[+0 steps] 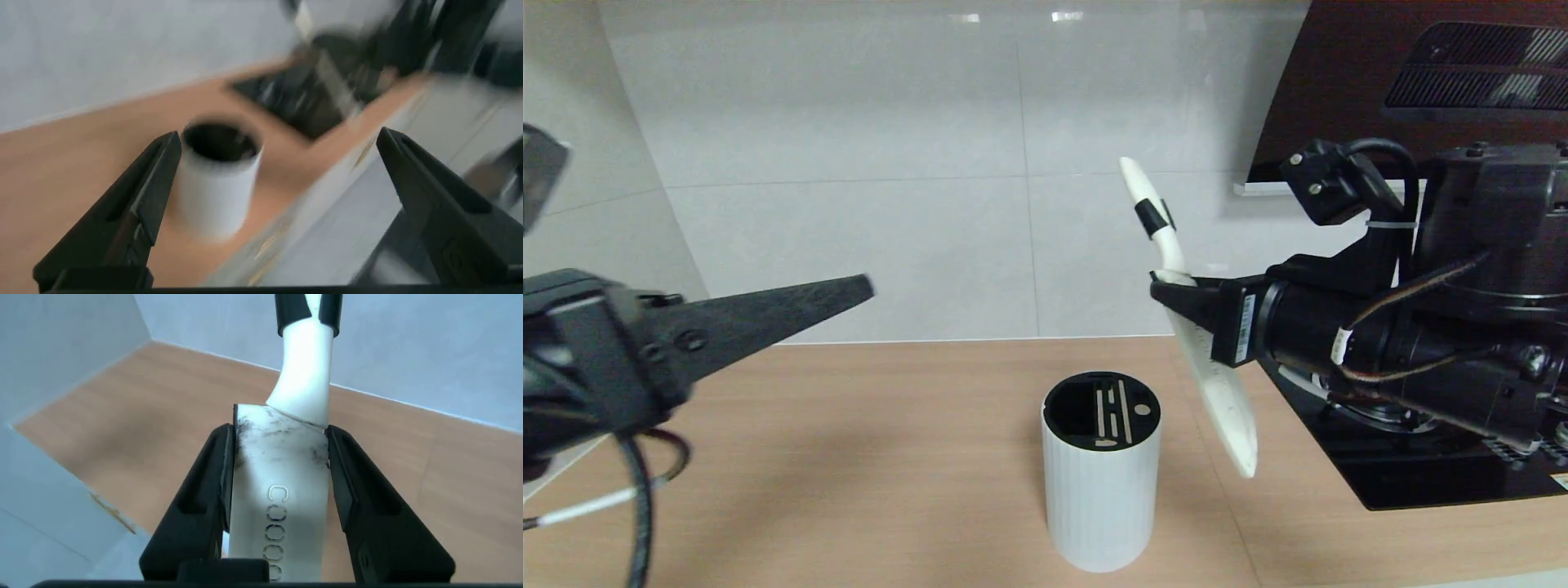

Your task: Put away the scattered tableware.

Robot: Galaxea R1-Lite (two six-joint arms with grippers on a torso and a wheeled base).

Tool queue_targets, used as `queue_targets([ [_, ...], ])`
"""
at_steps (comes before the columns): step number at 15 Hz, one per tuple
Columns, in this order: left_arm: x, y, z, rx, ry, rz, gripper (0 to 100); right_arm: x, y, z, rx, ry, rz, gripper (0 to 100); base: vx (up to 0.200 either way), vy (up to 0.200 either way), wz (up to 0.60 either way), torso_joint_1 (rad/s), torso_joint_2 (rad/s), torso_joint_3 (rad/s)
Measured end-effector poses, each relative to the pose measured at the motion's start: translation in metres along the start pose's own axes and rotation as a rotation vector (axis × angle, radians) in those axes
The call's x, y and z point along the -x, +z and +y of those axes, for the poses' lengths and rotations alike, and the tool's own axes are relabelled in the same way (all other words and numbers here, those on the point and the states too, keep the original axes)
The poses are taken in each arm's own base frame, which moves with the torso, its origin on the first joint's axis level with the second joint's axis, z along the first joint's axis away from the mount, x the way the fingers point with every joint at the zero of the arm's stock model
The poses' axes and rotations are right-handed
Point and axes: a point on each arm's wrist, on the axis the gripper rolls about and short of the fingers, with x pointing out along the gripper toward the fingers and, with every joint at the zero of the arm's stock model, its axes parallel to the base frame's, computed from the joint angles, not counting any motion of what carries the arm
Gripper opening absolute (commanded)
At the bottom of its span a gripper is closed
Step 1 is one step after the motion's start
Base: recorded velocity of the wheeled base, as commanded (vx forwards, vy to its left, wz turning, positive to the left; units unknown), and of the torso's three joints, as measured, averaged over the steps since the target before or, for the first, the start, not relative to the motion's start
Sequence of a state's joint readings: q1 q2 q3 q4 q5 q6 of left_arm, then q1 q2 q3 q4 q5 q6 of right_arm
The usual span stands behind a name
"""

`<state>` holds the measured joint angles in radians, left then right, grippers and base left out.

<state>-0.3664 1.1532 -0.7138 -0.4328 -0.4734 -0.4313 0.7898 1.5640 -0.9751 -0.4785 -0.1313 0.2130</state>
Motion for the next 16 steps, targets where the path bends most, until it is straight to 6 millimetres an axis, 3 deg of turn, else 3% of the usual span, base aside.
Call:
queue_targets([
  [3, -0.051, -0.017, 0.007, 0.232, -0.070, 0.029, 100, -0.003, -0.012, 0.031, -0.011, 0.058, 0.031, 0, 0.000, 0.000, 0.00, 0.000, 0.00, 0.000],
  [7, -0.098, -0.038, 0.005, 0.283, -0.059, 0.004, 100, -0.015, -0.025, 0.049, -0.019, 0.069, 0.029, 0, 0.000, 0.000, 0.00, 0.000, 0.00, 0.000],
  [16, -0.126, -0.056, 0.011, 0.289, -0.013, 0.007, 100, -0.020, -0.052, 0.072, 0.010, 0.101, 0.091, 0, 0.000, 0.000, 0.00, 0.000, 0.00, 0.000],
])
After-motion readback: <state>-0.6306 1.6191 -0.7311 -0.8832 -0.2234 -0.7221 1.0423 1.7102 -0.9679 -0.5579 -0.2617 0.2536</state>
